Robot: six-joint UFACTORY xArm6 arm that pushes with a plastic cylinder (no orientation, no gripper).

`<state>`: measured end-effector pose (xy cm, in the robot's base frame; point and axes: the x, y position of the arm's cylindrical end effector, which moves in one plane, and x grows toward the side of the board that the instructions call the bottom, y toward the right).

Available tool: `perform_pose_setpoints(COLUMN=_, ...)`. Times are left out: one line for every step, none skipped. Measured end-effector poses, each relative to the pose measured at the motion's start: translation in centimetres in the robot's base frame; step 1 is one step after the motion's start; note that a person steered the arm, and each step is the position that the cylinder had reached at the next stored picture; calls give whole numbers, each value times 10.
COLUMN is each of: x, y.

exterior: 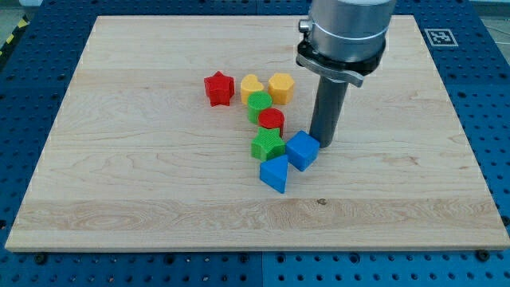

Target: Move the blue cube into the blue triangle

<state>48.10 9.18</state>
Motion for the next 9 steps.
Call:
perform_pose_setpoints(x=1, y=6)
perform_pose_setpoints(x=-34, y=-4)
perform_pose_setpoints(x=-36, y=-5)
perform_pose_setpoints(x=-11, y=-10)
perform_pose_setpoints(x=1, y=-23)
perform_pose_setpoints(x=-4, y=-36)
perform_pose_setpoints(x=-6, y=-36)
perform_pose_setpoints(x=0, y=-36)
perform_pose_setpoints(x=9, y=-34)
